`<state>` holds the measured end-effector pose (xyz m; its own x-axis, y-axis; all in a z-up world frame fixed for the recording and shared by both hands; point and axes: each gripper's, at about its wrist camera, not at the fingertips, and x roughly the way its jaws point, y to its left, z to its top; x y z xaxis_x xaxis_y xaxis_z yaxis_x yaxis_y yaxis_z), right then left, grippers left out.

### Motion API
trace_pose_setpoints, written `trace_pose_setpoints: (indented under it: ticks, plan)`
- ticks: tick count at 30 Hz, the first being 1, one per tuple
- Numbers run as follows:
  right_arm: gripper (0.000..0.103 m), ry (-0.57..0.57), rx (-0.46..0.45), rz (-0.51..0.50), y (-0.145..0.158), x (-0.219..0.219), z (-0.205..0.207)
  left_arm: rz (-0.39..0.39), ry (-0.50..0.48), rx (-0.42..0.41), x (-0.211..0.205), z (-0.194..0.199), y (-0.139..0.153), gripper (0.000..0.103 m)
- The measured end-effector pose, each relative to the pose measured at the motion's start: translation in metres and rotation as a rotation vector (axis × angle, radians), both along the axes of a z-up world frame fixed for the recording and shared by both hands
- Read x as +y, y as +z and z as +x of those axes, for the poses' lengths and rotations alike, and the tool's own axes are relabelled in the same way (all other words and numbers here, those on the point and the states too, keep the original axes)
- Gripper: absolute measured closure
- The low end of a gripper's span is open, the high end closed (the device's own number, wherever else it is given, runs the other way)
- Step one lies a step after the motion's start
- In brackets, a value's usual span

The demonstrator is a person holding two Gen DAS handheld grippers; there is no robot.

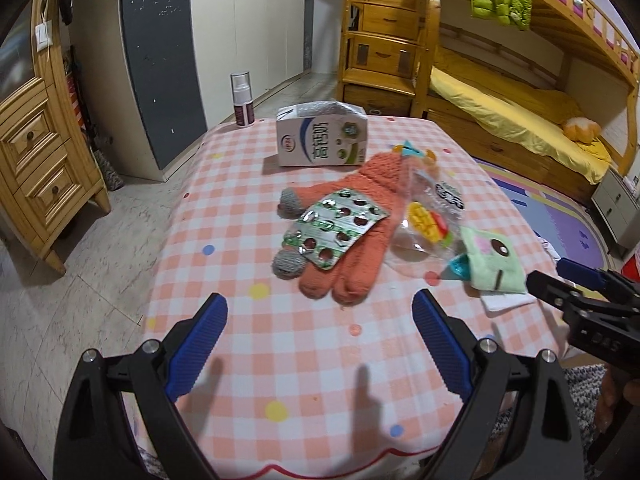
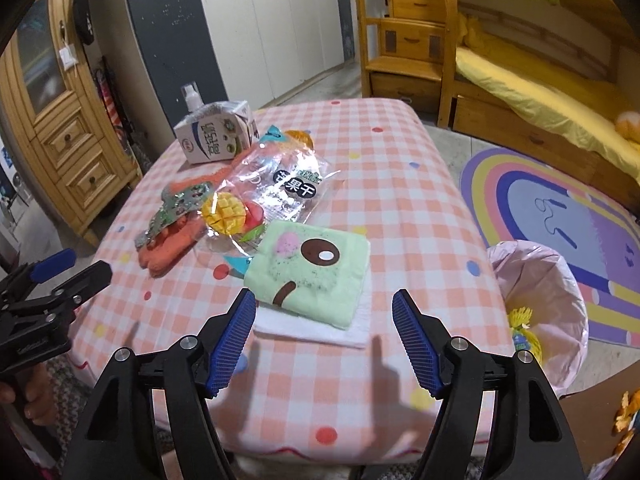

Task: Collect trash
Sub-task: 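Return to the table and grasp the green face-print sponge with the right tool, then grasp the dried mango bag with the left tool while the right tool holds the sponge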

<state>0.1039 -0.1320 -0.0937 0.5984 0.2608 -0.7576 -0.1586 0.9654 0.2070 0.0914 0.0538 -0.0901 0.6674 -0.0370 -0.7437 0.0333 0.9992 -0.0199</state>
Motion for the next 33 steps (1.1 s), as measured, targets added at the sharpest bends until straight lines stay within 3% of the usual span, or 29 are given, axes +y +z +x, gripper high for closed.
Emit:
trace_pose_setpoints:
  ticks: [3,5,11,14,19,22,33]
  plan:
    - [0.030,0.011,-0.002,-0.013,-0.006,0.010,0.011,0.002,0.005,0.006,0.001,0.005,-0.003,0.012]
    - [0.022,0.011,-0.008,-0.032,-0.010,0.017,0.019,0.003,0.005,0.011,0.001,0.008,-0.005,0.012]
    - [0.023,-0.001,0.038,-0.041,-0.027,0.018,0.035,0.005,0.001,0.029,0.001,0.013,-0.012,0.012]
    - [0.024,0.044,0.030,-0.117,-0.028,0.029,0.025,0.006,0.000,0.037,0.000,0.013,-0.014,0.012]
    - [0.049,0.045,0.013,-0.117,-0.025,0.027,0.009,0.009,-0.010,0.043,-0.003,0.012,-0.015,0.012]
    - [0.059,0.057,0.000,-0.124,-0.023,0.026,0.000,0.011,-0.024,0.041,-0.007,0.009,-0.014,0.012]
    - [0.061,-0.008,-0.098,-0.049,0.025,-0.018,-0.014,0.030,-0.131,0.035,-0.043,0.016,-0.009,0.011]
